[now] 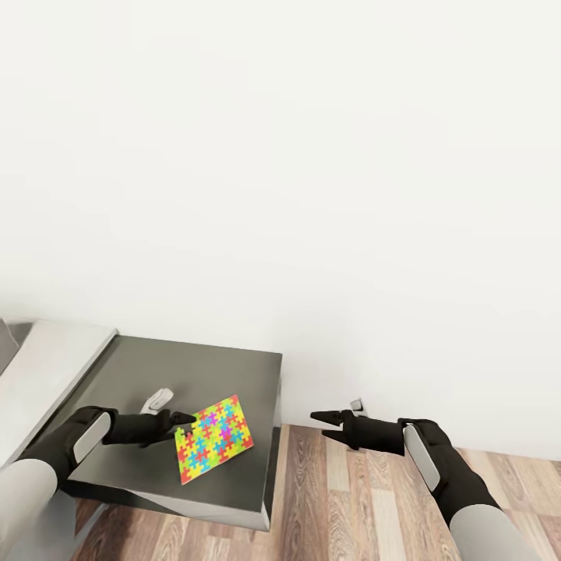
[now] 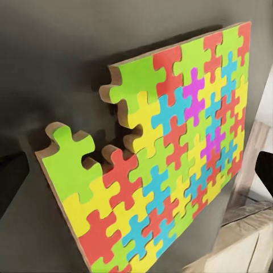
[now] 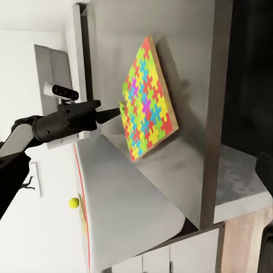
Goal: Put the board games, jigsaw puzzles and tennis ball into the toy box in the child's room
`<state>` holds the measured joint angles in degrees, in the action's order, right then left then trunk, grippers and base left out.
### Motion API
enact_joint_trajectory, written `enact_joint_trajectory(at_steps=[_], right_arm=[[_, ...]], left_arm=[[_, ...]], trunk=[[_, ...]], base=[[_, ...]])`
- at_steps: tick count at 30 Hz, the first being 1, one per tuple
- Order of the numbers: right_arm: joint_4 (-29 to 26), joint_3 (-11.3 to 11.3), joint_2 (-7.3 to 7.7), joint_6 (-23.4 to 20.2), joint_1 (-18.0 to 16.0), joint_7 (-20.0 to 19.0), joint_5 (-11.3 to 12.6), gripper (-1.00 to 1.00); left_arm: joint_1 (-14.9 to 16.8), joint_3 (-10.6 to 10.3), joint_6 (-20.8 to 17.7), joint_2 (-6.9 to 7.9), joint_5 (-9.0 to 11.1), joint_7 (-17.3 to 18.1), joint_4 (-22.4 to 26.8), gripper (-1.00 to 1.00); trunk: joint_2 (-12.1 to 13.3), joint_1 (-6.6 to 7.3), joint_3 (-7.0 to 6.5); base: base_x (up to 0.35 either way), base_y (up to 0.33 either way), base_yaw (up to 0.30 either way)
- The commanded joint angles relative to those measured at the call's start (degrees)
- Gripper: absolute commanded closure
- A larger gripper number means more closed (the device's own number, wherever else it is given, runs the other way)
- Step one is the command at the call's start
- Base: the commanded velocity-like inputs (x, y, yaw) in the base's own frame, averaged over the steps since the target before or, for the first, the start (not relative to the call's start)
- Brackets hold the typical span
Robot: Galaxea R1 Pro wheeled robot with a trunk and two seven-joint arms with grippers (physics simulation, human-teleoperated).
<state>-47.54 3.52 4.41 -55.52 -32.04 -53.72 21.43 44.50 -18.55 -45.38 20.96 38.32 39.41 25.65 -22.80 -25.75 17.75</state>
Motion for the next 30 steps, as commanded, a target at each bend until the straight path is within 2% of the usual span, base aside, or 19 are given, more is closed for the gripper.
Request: enact_joint_trajectory(at_steps=[1, 14, 17, 26, 27, 30], right_arm=[[-0.01, 0.09, -0.01, -0.2, -0.04, -0.25, -0.16, -1.0], [0.03, 0.09, -0.06, -0.12, -0.03, -0.25, -0.16, -1.0], [0.06, 0.07, -0.32, 0.01, -0.02, -0.19, -0.2, -1.0], [0.17, -0.47, -0.78, 4.13, -0.03, -0.06, -0.2, -1.0], [0.17, -0.49, -1.11, 4.2, -0.03, -0.03, -0.21, -1.0], [0.19, -0.64, -3.62, 4.17, -0.04, 0.4, -0.71, -1.0]], left_arm=[[0.06, -0.26, -0.21, 0.05, 0.26, 0.09, 0.02, -1.0], [0.03, -0.26, -0.24, 0.0, 0.26, 0.13, 0.02, -1.0], [0.05, -0.26, -0.17, -0.38, 0.26, 0.14, 0.02, -1.0], [0.06, -0.28, -0.15, -0.74, 0.26, 0.14, 0.02, -1.0], [0.06, -0.31, -0.15, -0.74, 0.26, 0.14, 0.02, -1.0], [0.06, -0.34, -0.15, -0.75, 0.26, 0.14, 0.02, -1.0]], trunk=[[-0.11, -0.03, 0.1], [-0.11, -0.03, 0.1], [-0.11, -0.03, 0.1], [-0.11, -0.03, 0.1], [-0.11, -0.03, 0.1], [-0.11, -0.03, 0.1]], base=[[0.0, -0.024, 0.0], [0.0, -0.091, 0.0], [0.0, -0.191, 0.0], [0.0, -0.041, 0.0], [0.0, -0.003, 0.0], [0.0, -0.001, 0.0]])
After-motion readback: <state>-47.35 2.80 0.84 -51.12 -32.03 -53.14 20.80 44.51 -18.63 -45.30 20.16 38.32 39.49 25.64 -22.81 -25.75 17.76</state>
